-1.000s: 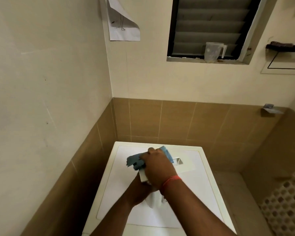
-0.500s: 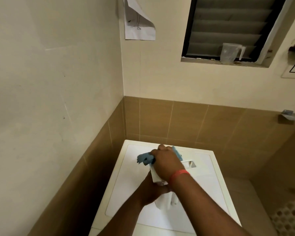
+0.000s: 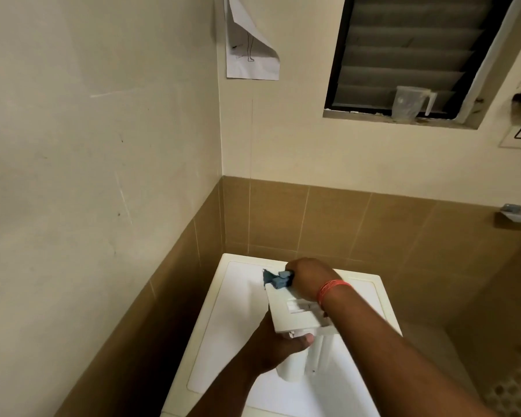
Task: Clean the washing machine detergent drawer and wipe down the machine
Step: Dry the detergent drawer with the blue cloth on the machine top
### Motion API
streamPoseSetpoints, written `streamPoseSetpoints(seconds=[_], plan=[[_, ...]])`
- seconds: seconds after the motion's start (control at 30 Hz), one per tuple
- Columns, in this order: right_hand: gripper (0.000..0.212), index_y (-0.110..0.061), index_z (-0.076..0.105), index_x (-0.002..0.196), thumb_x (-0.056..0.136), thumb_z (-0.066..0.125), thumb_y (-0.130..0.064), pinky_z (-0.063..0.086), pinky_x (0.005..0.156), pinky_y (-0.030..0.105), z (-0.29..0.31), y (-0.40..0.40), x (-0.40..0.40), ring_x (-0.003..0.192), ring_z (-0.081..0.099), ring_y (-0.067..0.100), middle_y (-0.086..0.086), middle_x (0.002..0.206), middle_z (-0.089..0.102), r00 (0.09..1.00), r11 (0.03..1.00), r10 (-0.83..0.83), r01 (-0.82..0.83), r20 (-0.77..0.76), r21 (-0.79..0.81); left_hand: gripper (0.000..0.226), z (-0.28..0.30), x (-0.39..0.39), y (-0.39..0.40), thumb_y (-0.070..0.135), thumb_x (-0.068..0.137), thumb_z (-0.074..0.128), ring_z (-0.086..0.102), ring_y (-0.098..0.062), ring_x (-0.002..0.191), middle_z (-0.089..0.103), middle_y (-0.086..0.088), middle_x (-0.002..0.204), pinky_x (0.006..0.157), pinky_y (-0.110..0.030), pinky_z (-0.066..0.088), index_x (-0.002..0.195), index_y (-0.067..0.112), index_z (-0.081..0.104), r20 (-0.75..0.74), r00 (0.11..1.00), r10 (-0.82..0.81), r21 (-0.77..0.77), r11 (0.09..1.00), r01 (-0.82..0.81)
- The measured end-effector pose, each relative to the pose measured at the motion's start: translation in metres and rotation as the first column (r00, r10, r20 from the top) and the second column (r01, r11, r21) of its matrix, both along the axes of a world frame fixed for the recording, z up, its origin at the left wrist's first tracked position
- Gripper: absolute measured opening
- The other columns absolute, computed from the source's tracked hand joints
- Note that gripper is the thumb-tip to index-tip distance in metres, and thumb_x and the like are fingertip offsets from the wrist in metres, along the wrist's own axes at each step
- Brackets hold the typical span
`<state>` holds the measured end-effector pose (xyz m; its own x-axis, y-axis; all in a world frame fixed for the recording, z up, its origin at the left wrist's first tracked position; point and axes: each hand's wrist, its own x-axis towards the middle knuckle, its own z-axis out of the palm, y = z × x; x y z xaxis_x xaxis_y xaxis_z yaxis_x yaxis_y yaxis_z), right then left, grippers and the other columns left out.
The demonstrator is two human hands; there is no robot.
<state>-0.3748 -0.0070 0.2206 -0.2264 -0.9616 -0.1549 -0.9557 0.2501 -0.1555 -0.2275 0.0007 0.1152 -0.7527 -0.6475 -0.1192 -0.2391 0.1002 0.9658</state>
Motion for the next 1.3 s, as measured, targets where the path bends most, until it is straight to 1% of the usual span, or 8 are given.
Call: streamPoseSetpoints(seconds=[0.1, 0.37, 0.6, 0.8, 0.9, 1.07, 1.17, 1.3], plan=[[0.014, -0.021, 0.065, 0.095, 0.086, 0.055, -0.019, 0.048, 0.080, 0.032, -0.011, -0.010, 0.028, 0.096, 0.063, 0.028, 0.006, 0.102, 0.068, 0.997, 0.997, 0.061, -0.058, 0.057, -0.052, 0.057, 0.005, 0.000, 0.002, 0.026, 0.079, 0.081, 0.058, -0.003, 0.114, 0.058, 0.022, 0.114, 0.084, -0.006, 0.045, 0.123, 0.031, 0.046, 0.012, 1.000, 0.021, 0.023, 1.000, -0.022], [0.019, -0.017, 0.068, 0.095, 0.080, 0.058, -0.011, 0.047, 0.076, 0.030, 0.002, 0.031, -0.051, 0.094, 0.064, 0.028, 0.007, 0.098, 0.071, 0.987, 0.988, -0.143, 0.147, 0.070, -0.053, 0.073, 0.002, 0.000, -0.002, 0.047, 0.069, 0.081, 0.057, -0.005, 0.119, 0.062, 0.015, 0.128, 0.102, -0.035, 0.049, 0.134, 0.036, 0.050, -0.007, 1.000, 0.017, 0.027, 0.999, -0.017], [0.036, -0.026, 0.071, 0.096, 0.082, 0.049, -0.002, 0.043, 0.057, 0.020, 0.002, 0.079, -0.065, 0.074, 0.061, 0.018, -0.008, 0.082, 0.067, 0.890, 0.893, -0.309, 0.392, 0.335, -0.219, 0.079, 0.004, -0.002, -0.002, 0.053, 0.066, 0.082, 0.057, -0.003, 0.119, 0.062, 0.016, 0.129, 0.103, -0.029, 0.048, 0.136, 0.035, 0.050, -0.022, 0.999, 0.045, 0.044, 0.998, -0.044], [0.041, -0.014, 0.067, 0.080, 0.079, 0.033, 0.010, 0.047, 0.048, 0.026, 0.014, 0.141, -0.029, 0.043, 0.061, 0.021, 0.013, 0.052, 0.065, 0.689, 0.808, -0.229, 0.529, 0.687, -0.261, 0.062, 0.005, -0.003, -0.002, 0.038, 0.078, 0.081, 0.057, -0.001, 0.116, 0.060, 0.019, 0.126, 0.089, -0.014, 0.048, 0.132, 0.036, 0.050, -0.007, 1.000, 0.030, 0.042, 0.999, -0.029], [0.039, -0.018, 0.069, 0.079, 0.084, 0.039, 0.008, 0.046, 0.054, 0.021, 0.005, 0.159, -0.021, 0.052, 0.061, 0.014, 0.007, 0.061, 0.066, 0.744, 0.774, -0.244, 0.536, 0.622, -0.337, 0.056, 0.013, -0.002, 0.000, 0.029, 0.082, 0.078, 0.057, 0.000, 0.114, 0.061, 0.017, 0.125, 0.082, -0.009, 0.049, 0.131, 0.032, 0.051, -0.028, 0.999, 0.029, 0.049, 0.998, -0.028], [0.040, -0.011, 0.072, 0.106, 0.075, 0.062, 0.012, 0.042, 0.067, 0.027, -0.023, 0.165, 0.004, 0.077, 0.050, 0.024, 0.003, 0.085, 0.048, 0.899, 0.682, -0.401, 0.421, 0.175, -0.598, 0.066, 0.015, -0.002, 0.001, 0.036, 0.077, 0.082, 0.057, 0.000, 0.117, 0.061, 0.016, 0.128, 0.088, -0.011, 0.048, 0.134, 0.031, 0.050, -0.038, 0.999, 0.032, 0.064, 0.998, -0.030], [0.043, -0.011, 0.068, 0.108, 0.071, 0.061, 0.010, 0.048, 0.072, 0.028, -0.025, 0.150, 0.044, 0.086, 0.053, 0.027, 0.007, 0.096, 0.050, 0.931, 0.717, -0.341, 0.349, 0.133, -0.604, 0.071, 0.020, 0.000, 0.003, 0.031, 0.076, 0.080, 0.058, -0.011, 0.122, 0.062, 0.007, 0.130, 0.097, -0.025, 0.050, 0.138, 0.023, 0.048, -0.010, 1.000, 0.011, 0.022, 1.000, -0.011], [0.048, -0.018, 0.066, 0.105, 0.064, 0.070, 0.006, 0.043, 0.068, 0.016, -0.028, 0.127, 0.090, 0.086, 0.054, 0.019, 0.002, 0.098, 0.052, 0.958, 0.796, -0.204, 0.281, 0.201, -0.535, 0.041, 0.024, 0.005, 0.006, -0.006, 0.096, 0.050, 0.060, -0.018, 0.113, 0.057, 0.010, 0.103, 0.078, -0.011, 0.049, 0.136, -0.004, 0.042, 0.062, 0.997, -0.049, -0.022, 0.998, 0.051]])
